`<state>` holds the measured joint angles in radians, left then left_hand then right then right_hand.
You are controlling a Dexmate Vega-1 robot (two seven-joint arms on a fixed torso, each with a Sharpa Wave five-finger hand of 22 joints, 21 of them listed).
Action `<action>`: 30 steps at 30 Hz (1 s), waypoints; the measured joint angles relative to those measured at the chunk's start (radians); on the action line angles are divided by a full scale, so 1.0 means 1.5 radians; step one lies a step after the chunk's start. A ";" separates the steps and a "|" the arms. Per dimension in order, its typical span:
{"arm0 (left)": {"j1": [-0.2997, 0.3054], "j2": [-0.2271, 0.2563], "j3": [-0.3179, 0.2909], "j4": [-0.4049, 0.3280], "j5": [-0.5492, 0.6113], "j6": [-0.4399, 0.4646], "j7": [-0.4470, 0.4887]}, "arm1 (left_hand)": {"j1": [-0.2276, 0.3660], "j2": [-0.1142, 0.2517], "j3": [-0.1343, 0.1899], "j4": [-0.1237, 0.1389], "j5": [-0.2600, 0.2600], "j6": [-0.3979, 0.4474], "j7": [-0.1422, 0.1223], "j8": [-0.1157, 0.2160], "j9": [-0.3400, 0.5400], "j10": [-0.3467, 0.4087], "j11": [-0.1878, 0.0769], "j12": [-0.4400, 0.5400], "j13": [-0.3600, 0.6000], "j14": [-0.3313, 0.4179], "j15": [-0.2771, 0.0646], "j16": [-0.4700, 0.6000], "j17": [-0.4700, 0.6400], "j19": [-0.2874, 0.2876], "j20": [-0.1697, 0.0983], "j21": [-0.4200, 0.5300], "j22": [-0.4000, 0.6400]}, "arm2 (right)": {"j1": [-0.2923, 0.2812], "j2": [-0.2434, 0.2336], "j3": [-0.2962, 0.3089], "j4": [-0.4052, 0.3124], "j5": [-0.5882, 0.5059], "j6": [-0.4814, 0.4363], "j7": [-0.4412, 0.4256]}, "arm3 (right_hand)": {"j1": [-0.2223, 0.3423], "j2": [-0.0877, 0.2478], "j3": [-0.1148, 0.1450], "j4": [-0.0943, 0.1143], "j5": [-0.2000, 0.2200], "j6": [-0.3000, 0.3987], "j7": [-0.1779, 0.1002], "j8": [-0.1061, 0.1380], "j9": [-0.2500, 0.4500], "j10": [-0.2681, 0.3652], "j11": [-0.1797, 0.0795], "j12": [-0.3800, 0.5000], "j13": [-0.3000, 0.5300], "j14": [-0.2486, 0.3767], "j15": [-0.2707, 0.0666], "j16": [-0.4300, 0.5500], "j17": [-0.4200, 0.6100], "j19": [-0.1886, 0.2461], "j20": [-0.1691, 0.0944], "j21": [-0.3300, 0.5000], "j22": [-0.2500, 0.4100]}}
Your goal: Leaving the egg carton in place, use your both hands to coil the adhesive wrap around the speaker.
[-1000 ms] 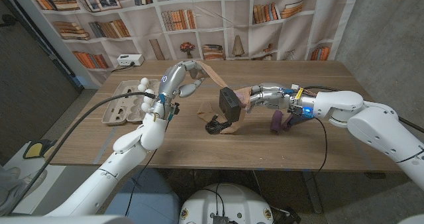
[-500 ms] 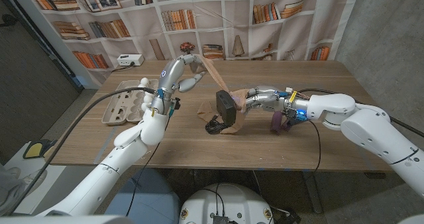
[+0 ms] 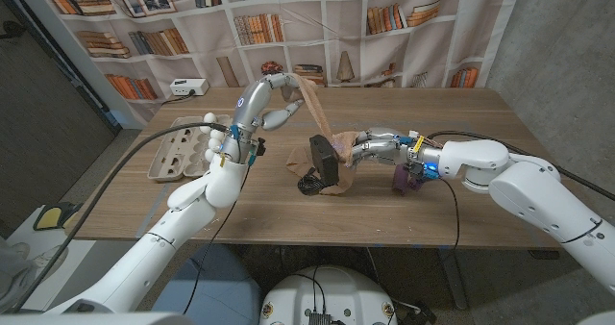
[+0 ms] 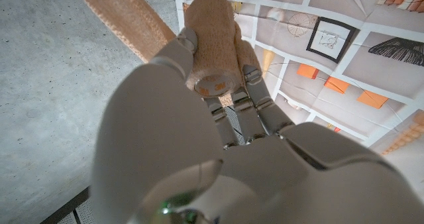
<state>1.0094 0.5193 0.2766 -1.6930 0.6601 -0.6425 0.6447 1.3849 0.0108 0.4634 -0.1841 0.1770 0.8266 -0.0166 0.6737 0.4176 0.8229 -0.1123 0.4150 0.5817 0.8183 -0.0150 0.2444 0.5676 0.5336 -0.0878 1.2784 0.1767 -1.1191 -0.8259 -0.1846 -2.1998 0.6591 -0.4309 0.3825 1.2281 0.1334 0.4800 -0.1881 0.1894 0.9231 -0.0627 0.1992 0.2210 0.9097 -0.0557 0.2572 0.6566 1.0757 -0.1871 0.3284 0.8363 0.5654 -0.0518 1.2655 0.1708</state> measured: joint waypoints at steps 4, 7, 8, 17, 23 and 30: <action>-0.001 0.000 0.000 -0.002 -0.002 -0.006 0.000 | 0.000 0.000 0.000 0.000 0.000 0.000 0.000 0.000 0.001 0.000 0.000 0.000 0.000 0.002 0.002 -0.001 0.000 0.000 0.000 0.000 0.000 | -0.002 0.001 -0.002 -0.001 -0.003 -0.001 -0.008 | 0.000 0.000 0.000 0.000 0.000 0.000 0.000 0.000 0.000 0.000 0.000 0.000 0.000 0.000 0.000 0.000 0.000 0.000 0.000 0.000 0.000; -0.003 0.001 0.000 -0.002 -0.003 -0.013 0.000 | 0.000 0.000 0.000 0.000 0.000 0.000 0.000 0.000 0.002 0.000 0.000 -0.001 0.000 0.002 0.002 -0.001 0.000 0.000 0.000 0.000 0.000 | -0.003 0.004 -0.004 -0.001 -0.006 -0.002 -0.013 | 0.000 0.000 0.000 0.000 0.000 0.000 0.000 0.000 0.000 0.000 0.000 0.000 0.000 0.000 0.000 0.000 0.000 0.000 0.000 0.000 0.000; -0.004 0.002 0.001 -0.002 -0.003 -0.016 0.000 | 0.000 0.000 0.000 0.000 0.000 0.000 0.000 0.000 0.002 0.000 0.000 -0.001 0.000 0.002 0.002 -0.001 0.000 0.000 0.000 0.000 0.000 | -0.003 0.004 -0.004 -0.001 -0.006 -0.002 -0.014 | 0.000 0.000 0.000 0.000 0.000 0.000 0.000 0.000 0.000 -0.001 -0.001 0.000 0.000 0.000 0.000 0.000 0.000 0.000 0.000 0.000 0.000; -0.009 0.005 0.001 -0.003 -0.007 -0.036 0.003 | 0.000 0.000 0.000 0.000 0.000 0.000 0.000 0.005 0.001 0.000 0.000 -0.002 0.003 0.006 -0.001 -0.005 0.000 0.000 0.000 0.000 0.000 | -0.004 0.014 -0.015 0.000 -0.014 -0.002 -0.029 | 0.000 0.000 0.000 0.000 -0.001 0.000 0.000 0.000 0.000 -0.001 -0.001 0.000 0.000 0.000 0.000 0.000 0.000 0.000 0.000 0.000 0.000; -0.007 0.009 -0.002 -0.015 0.003 -0.051 0.011 | 0.000 0.000 0.000 0.000 -0.002 0.000 0.000 0.005 0.001 0.000 0.000 -0.002 0.001 0.006 -0.001 -0.003 0.000 0.000 0.000 0.000 0.000 | -0.002 0.020 -0.020 0.002 -0.019 -0.002 -0.037 | 0.000 0.000 0.000 0.000 -0.001 0.000 0.000 0.000 0.000 -0.001 -0.001 0.000 0.000 0.000 0.000 0.000 0.000 0.000 0.000 0.000 0.000; 0.001 0.010 -0.002 -0.029 0.011 -0.063 0.020 | -0.001 0.001 0.000 0.000 0.001 0.000 0.000 0.005 0.000 0.000 0.000 -0.003 0.000 0.006 -0.001 -0.002 0.000 0.000 0.000 0.000 0.000 | -0.002 0.022 -0.022 0.003 -0.020 -0.001 -0.041 | 0.000 0.000 0.000 0.000 -0.001 0.000 0.000 0.000 0.000 -0.001 -0.001 0.000 0.000 0.000 0.000 0.000 0.000 0.000 0.000 0.000 0.000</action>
<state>1.0102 0.5340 0.2729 -1.7371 0.6762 -0.7365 0.6746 1.3833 0.0124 0.4634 -0.1841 0.1780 0.8267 -0.0168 0.6812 0.4171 0.8229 -0.1123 0.4112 0.5823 0.8272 -0.0163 0.2413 0.5680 0.5334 -0.0876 1.2790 0.1773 -1.1224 -0.7934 -0.2179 -2.1945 0.6291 -0.4327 0.3209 1.2278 0.1336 0.4800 -0.1881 0.1873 0.9232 -0.0627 0.1992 0.2209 0.9078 -0.0577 0.2566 0.6565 1.0757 -0.1871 0.3283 0.8358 0.5655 -0.0518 1.2655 0.1708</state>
